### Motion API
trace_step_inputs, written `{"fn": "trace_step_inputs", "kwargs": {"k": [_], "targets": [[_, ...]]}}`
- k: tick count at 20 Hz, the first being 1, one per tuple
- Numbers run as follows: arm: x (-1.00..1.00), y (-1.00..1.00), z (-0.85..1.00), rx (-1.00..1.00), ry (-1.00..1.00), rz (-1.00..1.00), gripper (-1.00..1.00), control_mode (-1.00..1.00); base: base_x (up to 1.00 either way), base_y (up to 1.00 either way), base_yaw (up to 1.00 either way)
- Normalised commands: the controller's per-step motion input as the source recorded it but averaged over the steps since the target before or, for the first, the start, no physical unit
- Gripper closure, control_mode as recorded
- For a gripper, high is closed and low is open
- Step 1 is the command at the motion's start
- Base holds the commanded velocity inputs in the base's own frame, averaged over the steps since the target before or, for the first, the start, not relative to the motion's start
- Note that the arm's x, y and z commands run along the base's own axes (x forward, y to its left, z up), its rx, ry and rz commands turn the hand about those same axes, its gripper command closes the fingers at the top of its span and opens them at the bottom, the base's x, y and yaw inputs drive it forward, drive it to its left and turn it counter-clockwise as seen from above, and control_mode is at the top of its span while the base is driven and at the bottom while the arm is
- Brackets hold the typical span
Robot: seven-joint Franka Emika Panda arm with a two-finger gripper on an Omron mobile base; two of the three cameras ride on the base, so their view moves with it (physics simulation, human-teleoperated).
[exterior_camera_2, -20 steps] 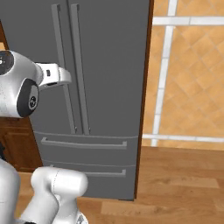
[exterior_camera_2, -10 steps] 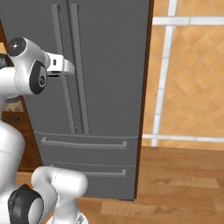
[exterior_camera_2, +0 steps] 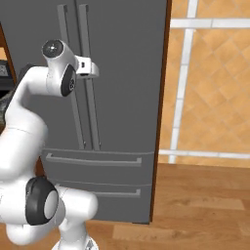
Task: Grab a lemon wedge from the fridge and one ice cube from the ice bowl, and put them in the glass of lemonade.
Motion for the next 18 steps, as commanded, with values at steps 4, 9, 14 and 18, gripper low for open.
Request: {"fn": "trace_step_inputs", "kwargs": {"k": [4, 9, 14, 18], "targets": [[0.89, 0.04, -0.11, 0.00, 0.02, 0.00, -1.00, -1.00, 0.00, 0.00, 0.00], [0.94, 0.00, -0.12, 0.00, 0.04, -0.04, -1.00, -1.00, 0.00, 0.00, 0.00], [0.68, 0.00, -0.25, 0.00, 0.04, -0.01, -1.00, -1.00, 0.00, 0.00, 0.00], [0.54, 0.07, -0.29, 0.00, 0.02, 0.00, -1.00, -1.00, 0.00, 0.00, 0.00]]}}
